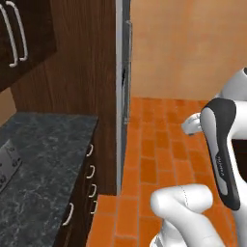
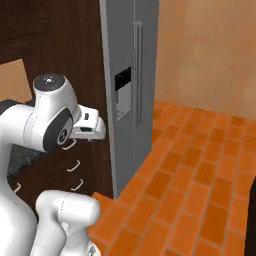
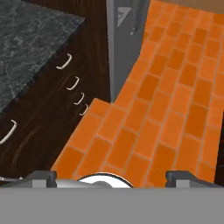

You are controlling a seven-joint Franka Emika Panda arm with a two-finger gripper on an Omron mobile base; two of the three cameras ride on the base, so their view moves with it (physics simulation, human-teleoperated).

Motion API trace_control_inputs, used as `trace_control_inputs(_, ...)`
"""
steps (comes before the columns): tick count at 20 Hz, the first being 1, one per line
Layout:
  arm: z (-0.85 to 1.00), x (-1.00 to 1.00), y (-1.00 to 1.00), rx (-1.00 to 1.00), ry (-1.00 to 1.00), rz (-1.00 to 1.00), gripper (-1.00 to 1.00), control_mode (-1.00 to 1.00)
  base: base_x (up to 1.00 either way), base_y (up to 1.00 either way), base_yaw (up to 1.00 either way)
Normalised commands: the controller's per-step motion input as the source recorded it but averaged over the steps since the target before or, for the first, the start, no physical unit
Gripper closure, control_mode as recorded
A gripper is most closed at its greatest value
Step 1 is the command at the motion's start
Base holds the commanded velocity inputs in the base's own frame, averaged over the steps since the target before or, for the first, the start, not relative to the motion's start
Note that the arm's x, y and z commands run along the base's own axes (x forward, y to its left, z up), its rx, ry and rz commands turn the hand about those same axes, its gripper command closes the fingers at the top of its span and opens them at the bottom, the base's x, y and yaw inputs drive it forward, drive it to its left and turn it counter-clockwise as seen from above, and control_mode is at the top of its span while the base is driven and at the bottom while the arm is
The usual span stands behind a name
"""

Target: Navigate to the toaster oven.

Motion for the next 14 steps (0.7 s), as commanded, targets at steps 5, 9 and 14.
trace_control_inputs(5, 0.00, 0.00, 0.00, 0.00, 0.00, 0.00, -1.00, 1.00, 0.00, 0.00, -1.00)
trace_control_inputs(9, 0.00, 0.00, 0.00, 0.00, 0.00, 0.00, -1.00, 1.00, 0.00, 0.00, -1.00)
trace_control_inputs(14, 0.00, 0.00, 0.00, 0.00, 0.00, 0.00, -1.00, 1.00, 0.00, 0.00, -1.00)
